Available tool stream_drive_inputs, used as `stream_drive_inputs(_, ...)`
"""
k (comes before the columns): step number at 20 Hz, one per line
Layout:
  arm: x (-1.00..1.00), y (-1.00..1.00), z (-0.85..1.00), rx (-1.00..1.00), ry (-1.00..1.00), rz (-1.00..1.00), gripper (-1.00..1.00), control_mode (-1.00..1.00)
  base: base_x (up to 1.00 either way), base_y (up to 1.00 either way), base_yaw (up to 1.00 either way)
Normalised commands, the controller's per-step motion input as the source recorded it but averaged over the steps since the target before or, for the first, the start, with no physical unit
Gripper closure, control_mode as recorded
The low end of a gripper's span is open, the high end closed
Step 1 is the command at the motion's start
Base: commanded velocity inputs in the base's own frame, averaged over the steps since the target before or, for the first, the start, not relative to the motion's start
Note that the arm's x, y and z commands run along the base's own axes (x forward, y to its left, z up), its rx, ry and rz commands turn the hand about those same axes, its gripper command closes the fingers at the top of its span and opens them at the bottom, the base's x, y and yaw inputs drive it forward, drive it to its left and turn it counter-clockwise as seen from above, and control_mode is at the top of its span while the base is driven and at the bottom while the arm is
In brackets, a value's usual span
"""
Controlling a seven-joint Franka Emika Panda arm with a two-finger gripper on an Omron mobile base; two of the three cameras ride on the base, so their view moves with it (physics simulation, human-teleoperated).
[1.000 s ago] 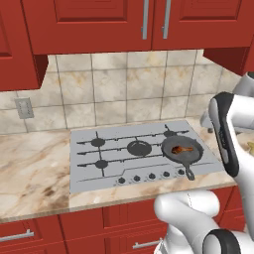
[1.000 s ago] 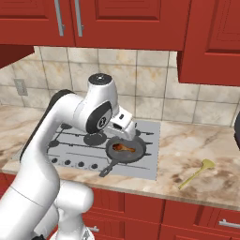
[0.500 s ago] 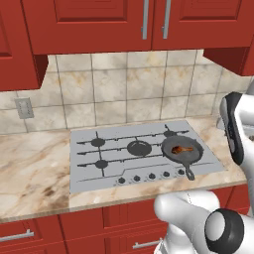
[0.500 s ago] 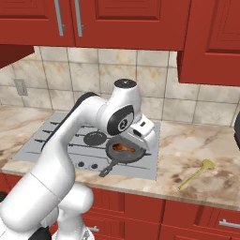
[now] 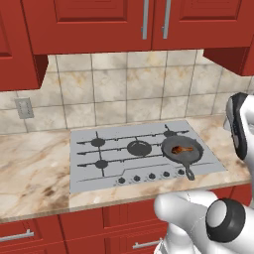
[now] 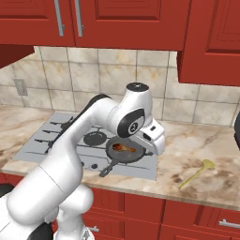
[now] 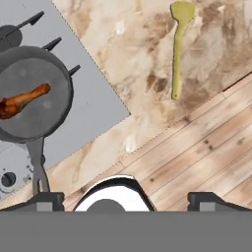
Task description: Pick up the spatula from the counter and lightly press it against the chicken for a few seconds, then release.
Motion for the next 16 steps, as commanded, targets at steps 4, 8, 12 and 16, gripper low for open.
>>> stream_drive_inputs(4, -0.15, -0.27, -0.34, -0.07, -0.06, 0.08, -1.0, -1.0, 0.0, 0.0, 0.0)
stream_drive_inputs(8, -0.11, -0.29, -0.38, -0.11, -0.02, 0.07, -1.0, -1.0, 0.0, 0.0, 0.0)
stream_drive_inputs(12, -0.02, -0.34, -0.22, -0.07, -0.01, 0.04, -1.0, -1.0, 0.0, 0.0, 0.0)
stream_drive_inputs(16, 0.08, -0.46, -0.01, -0.01, 0.03, 0.0, -1.0, -1.0, 0.0, 0.0, 0.0)
